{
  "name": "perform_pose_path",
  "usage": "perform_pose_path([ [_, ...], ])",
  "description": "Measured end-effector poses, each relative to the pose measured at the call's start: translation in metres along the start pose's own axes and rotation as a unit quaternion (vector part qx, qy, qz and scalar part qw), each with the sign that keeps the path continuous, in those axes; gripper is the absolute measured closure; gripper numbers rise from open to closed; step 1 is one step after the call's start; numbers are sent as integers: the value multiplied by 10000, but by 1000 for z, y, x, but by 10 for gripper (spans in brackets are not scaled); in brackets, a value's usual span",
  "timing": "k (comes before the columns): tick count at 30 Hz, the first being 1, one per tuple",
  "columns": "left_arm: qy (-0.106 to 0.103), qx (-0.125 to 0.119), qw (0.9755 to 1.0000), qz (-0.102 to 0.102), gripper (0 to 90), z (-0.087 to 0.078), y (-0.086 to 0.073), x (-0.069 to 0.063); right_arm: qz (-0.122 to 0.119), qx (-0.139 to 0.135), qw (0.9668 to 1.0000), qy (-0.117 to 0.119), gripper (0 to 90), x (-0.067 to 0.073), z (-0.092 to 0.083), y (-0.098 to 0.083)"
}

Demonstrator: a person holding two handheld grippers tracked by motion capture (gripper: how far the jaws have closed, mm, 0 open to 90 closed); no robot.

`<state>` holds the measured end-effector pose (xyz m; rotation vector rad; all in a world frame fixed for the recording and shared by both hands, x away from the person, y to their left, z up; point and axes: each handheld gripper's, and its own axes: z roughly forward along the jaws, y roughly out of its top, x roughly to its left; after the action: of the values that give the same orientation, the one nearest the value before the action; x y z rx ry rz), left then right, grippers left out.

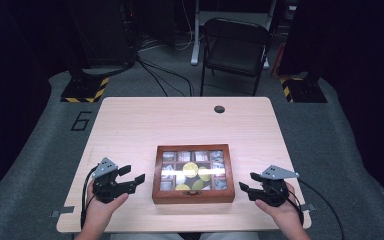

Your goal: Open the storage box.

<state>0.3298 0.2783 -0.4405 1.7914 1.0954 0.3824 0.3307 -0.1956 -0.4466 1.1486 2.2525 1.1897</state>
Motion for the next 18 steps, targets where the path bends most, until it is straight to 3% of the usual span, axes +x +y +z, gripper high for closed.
perform_pose_path([
  [1,-45,100,9999,7,358,0,-5,-4,-78,-23,9999,140,435,5,0,-1],
  [6,-52,328,9994,131,366,3,-16,-11,-385,11,9991,186,438,17,3,-5],
  [9,-92,401,9990,157,395,4,-22,-15,-371,36,9990,266,455,21,7,-8],
  [12,-154,502,9981,307,412,7,-29,-20,-359,65,9989,295,449,23,9,-12],
  [16,-334,562,9975,278,416,11,-36,-24,-376,111,9988,290,438,26,13,-19],
  [18,-387,585,9968,390,416,13,-39,-26,-402,175,9986,288,438,27,17,-22],
])
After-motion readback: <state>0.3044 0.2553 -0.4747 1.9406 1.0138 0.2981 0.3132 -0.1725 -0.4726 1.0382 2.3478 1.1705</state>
